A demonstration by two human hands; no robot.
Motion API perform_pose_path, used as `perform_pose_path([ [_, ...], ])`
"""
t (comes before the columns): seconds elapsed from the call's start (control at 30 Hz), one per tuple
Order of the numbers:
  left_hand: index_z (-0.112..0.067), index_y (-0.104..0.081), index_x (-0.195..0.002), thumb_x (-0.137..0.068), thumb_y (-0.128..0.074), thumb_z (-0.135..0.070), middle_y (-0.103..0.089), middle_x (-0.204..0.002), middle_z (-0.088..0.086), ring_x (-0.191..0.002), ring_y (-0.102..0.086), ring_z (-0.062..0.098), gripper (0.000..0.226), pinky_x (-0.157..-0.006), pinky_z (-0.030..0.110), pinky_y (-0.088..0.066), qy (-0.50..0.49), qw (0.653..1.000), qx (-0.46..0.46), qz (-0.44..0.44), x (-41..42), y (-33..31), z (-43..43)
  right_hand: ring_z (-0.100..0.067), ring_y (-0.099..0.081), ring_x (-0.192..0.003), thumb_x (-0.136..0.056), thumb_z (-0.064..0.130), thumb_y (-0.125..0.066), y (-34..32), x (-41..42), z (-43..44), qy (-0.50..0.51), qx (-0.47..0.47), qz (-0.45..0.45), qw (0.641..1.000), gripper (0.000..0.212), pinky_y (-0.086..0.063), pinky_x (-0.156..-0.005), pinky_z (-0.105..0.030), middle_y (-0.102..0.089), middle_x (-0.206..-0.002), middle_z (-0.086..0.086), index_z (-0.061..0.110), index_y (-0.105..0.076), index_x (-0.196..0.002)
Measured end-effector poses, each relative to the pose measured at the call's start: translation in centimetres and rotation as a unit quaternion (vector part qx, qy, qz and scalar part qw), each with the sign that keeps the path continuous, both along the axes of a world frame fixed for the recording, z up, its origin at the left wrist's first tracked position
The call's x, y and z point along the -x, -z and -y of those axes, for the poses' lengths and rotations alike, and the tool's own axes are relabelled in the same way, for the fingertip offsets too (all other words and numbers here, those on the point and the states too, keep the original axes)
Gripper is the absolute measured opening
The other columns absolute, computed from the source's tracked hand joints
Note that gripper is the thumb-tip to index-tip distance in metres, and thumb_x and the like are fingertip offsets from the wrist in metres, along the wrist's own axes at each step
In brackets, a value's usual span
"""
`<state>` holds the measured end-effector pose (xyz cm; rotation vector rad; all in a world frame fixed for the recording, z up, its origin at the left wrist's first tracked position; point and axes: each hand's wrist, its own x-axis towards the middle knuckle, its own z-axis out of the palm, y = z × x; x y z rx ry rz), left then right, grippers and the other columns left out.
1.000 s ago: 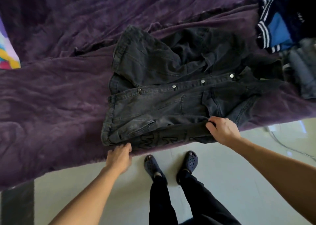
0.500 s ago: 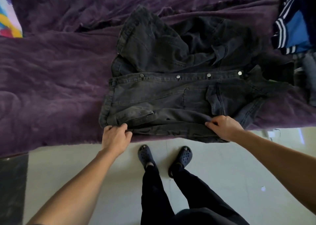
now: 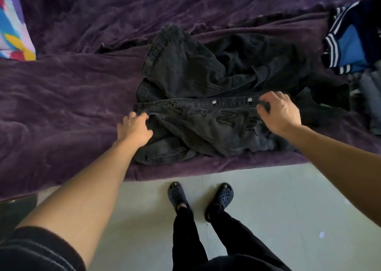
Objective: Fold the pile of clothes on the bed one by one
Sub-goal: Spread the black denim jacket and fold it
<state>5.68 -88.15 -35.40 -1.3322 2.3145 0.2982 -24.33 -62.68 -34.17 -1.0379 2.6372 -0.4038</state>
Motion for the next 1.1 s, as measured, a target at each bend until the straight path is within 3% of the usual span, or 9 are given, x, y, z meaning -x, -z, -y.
perform_pose_path([
  [0.1, -0.032, -0.046, -0.132, -0.078, -0.068, -0.041, -0.045, -0.131, 0.004, -0.123, -0.041, 0.027, 0.059, -0.096, 0.043, -0.036, 0.074, 0.993, -0.072, 0.052, -1.4, 3.0, -4.5, -0.032, -0.051, -0.118, -0.079, 0.035, -0.069, 2.6, -3.3, -2.9, -0.120, -0.055, 0.020, 0.991, 0.047, -0.046, -0.091, -0.044, -0.059, -0.124, -0.009, 0.019, -0.061, -0.123],
  [0.2, -0.034, -0.040, -0.135, -0.079, -0.066, -0.039, -0.041, -0.132, 0.003, -0.125, -0.039, 0.026, 0.062, -0.097, 0.046, -0.034, 0.089, 0.981, -0.108, 0.132, -2.8, 6.0, -7.8, -0.024, -0.028, -0.141, -0.076, 0.045, -0.070, 6.1, -5.2, -4.8, -0.176, -0.209, 0.049, 0.961, 0.079, -0.033, -0.104, -0.046, -0.033, -0.153, -0.002, 0.028, -0.037, -0.146],
  [0.37, -0.029, -0.062, -0.109, -0.091, -0.052, -0.025, -0.057, -0.111, -0.002, -0.109, -0.054, 0.022, 0.021, -0.087, 0.038, -0.038, 0.083, 0.995, 0.009, 0.058, -4.4, 8.7, -7.9, -0.026, -0.054, -0.113, -0.089, 0.025, -0.055, 9.5, -4.3, -4.4, -0.140, -0.199, -0.034, 0.969, 0.027, -0.034, -0.089, -0.039, -0.068, -0.114, -0.002, 0.026, -0.067, -0.114],
  [0.5, -0.024, -0.063, -0.098, -0.087, -0.057, -0.025, -0.056, -0.105, 0.001, -0.100, -0.058, 0.026, 0.012, -0.080, 0.036, -0.038, 0.058, 0.997, -0.039, 0.018, -4.6, 7.8, -7.5, -0.029, -0.059, -0.104, -0.088, 0.022, -0.057, 8.4, -1.4, -7.9, -0.068, -0.221, -0.021, 0.973, 0.017, -0.036, -0.085, -0.039, -0.070, -0.101, -0.009, 0.023, -0.071, -0.097],
  [0.63, -0.013, -0.060, -0.105, -0.070, -0.075, -0.022, -0.051, -0.109, 0.012, -0.100, -0.051, 0.035, 0.039, -0.077, 0.045, -0.044, 0.100, 0.978, 0.116, -0.138, -2.1, 6.7, -5.7, -0.028, -0.058, -0.104, -0.092, 0.026, -0.053, 7.7, 0.9, -12.0, -0.052, -0.253, -0.012, 0.966, 0.016, -0.038, -0.084, -0.039, -0.069, -0.103, -0.007, 0.023, -0.067, -0.098],
  [0.77, -0.031, -0.037, -0.142, -0.077, -0.068, -0.020, -0.030, -0.149, 0.010, -0.137, -0.024, 0.032, 0.073, -0.101, 0.049, -0.030, 0.180, 0.981, 0.072, -0.008, 2.0, 8.3, -3.9, -0.033, -0.056, -0.102, -0.087, 0.016, -0.057, 9.1, -0.1, -10.2, -0.068, -0.219, -0.019, 0.973, 0.016, -0.038, -0.082, -0.040, -0.069, -0.103, -0.009, 0.015, -0.068, -0.099],
  [0.87, -0.028, -0.063, -0.115, -0.087, -0.056, -0.020, -0.057, -0.123, 0.001, -0.121, -0.044, 0.025, 0.030, -0.094, 0.043, -0.034, 0.163, 0.984, 0.022, 0.062, 3.1, 9.9, -4.1, -0.034, -0.054, -0.106, -0.083, 0.012, -0.057, 9.7, -0.5, -9.4, -0.052, -0.229, -0.012, 0.972, 0.026, -0.038, -0.083, -0.041, -0.067, -0.109, -0.011, 0.013, -0.067, -0.107],
  [1.0, -0.014, -0.065, -0.083, -0.076, -0.064, -0.018, -0.069, -0.083, 0.011, -0.091, -0.059, 0.032, 0.008, -0.081, 0.042, -0.040, 0.128, 0.990, 0.056, 0.014, -2.2, 8.7, -5.7, -0.030, -0.051, -0.113, -0.090, 0.018, -0.052, 9.3, -0.6, -9.9, -0.065, -0.233, -0.003, 0.970, 0.035, -0.039, -0.090, -0.041, -0.062, -0.118, -0.006, 0.022, -0.063, -0.123],
  [1.1, -0.021, -0.065, -0.094, -0.081, -0.056, -0.025, -0.070, -0.099, 0.000, -0.106, -0.054, 0.023, 0.016, -0.087, 0.038, -0.037, 0.139, 0.977, 0.006, 0.159, -5.4, 7.7, -7.7, -0.025, -0.043, -0.123, -0.091, 0.021, -0.049, 9.3, -1.2, -9.8, -0.111, -0.294, 0.039, 0.949, 0.049, -0.036, -0.095, -0.039, -0.049, -0.132, -0.002, 0.029, -0.045, -0.140],
])
